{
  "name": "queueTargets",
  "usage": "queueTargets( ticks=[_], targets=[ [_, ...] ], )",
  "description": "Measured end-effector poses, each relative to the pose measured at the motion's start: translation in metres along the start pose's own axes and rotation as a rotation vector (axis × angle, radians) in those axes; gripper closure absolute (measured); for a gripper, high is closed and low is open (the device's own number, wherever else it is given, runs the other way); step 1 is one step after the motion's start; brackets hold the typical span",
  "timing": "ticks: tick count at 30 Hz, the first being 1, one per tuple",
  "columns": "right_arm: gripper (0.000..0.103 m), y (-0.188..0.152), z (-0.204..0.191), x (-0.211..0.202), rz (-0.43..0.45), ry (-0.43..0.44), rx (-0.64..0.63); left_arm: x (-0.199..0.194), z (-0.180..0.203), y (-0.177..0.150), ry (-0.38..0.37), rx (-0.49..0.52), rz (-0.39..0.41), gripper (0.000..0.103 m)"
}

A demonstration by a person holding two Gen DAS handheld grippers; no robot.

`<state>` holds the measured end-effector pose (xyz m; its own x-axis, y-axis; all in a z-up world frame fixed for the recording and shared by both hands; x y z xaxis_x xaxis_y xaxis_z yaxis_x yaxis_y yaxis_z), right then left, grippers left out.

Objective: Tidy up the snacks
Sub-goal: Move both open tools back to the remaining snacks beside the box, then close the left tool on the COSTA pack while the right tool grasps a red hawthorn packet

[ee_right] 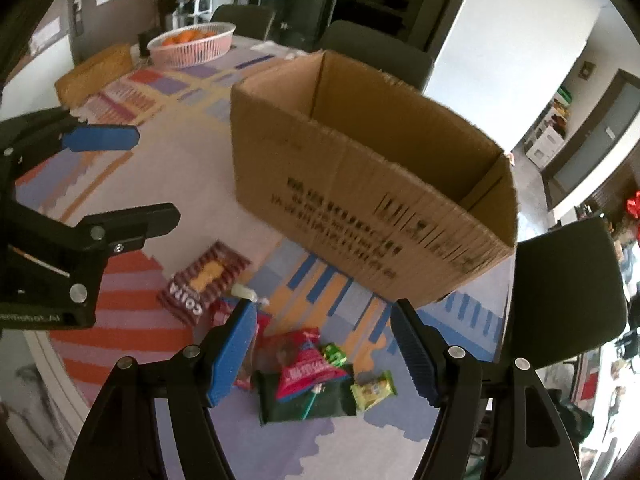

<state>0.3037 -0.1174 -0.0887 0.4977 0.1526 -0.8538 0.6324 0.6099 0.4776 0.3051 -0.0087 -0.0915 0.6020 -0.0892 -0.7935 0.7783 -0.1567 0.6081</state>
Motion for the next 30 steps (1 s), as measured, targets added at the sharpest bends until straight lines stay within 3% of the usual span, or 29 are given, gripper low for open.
queueTargets(
  ticks=[15, 30],
  targets=[
    [0.033, -0.036, -0.010, 0.037, -0.126, 0.041, -0.077, 0.046, 0.022, -0.040, -0.055, 0.032, -0.139, 0.025],
    [0.033, -0.047, -0.013, 0.065, -0.213, 0.071, -0.146, 0.086, 0.027, -0.052, -0.102, -0.002, -0.233, 0.026]
  ],
)
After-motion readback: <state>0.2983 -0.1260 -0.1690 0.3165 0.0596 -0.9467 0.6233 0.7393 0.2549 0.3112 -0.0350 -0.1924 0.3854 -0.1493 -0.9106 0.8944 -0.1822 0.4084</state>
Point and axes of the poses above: each gripper's, at about its wrist camera, not at the fingertips, and x roughly the way its jaws point, z to its right, y to its top, the point moved 10 cm from there along x, roughly the way its jaws point, and after that the axes turned 1 degree about -x, right-handed, at the moved point
